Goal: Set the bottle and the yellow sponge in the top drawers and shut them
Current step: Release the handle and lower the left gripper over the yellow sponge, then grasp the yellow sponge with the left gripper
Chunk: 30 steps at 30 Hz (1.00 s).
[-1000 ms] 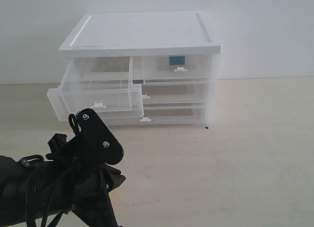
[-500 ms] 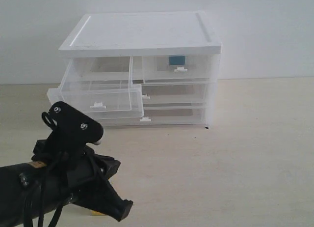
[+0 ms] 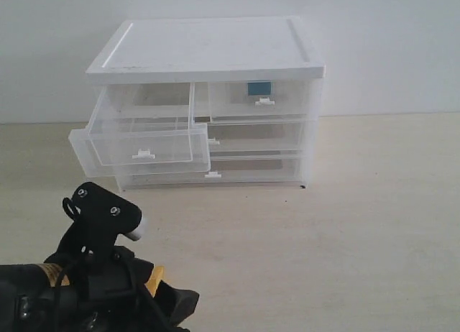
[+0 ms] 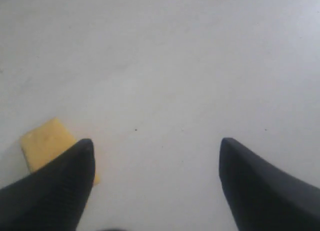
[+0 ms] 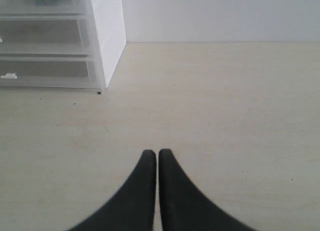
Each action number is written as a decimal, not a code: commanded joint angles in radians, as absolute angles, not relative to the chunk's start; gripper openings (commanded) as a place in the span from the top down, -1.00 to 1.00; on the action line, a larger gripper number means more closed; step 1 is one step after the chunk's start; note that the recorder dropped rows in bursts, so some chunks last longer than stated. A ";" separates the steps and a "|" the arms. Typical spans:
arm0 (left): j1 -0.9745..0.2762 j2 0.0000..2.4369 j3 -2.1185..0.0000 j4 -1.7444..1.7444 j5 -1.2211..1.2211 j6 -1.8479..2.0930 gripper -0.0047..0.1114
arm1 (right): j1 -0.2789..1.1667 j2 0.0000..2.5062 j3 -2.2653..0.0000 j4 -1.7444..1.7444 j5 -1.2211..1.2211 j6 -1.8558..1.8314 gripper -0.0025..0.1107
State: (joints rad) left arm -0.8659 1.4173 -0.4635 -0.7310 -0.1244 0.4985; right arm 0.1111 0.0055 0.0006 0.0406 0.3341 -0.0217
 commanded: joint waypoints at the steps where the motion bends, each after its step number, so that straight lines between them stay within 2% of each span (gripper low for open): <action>1: -0.791 1.420 -0.483 -0.309 0.009 0.125 -0.21 | 0.110 0.000 0.000 0.039 0.331 -0.024 0.96; 4: -0.763 1.420 -0.522 -0.181 0.108 0.008 -0.21 | 0.110 0.000 0.000 0.039 0.331 -0.024 0.96; 13: -0.739 1.420 -0.679 -0.124 0.360 0.000 -0.23 | 0.110 0.000 0.000 0.039 0.331 -0.024 0.96; 17: -0.739 1.421 -0.745 -0.028 0.477 -0.064 -0.45 | 0.110 0.000 0.000 0.039 0.331 -0.024 0.96; 19: -0.739 1.435 -0.773 0.044 0.525 -0.137 -0.49 | 0.110 0.000 0.000 0.039 0.331 -0.024 0.96; 22: -0.739 1.516 -0.787 0.261 0.513 -0.462 -0.47 | 0.110 0.000 0.000 0.039 0.331 -0.024 0.96; 30: -0.727 1.741 -0.798 0.312 0.324 -0.573 -0.46 | 0.110 0.000 0.000 0.039 0.331 -0.024 0.96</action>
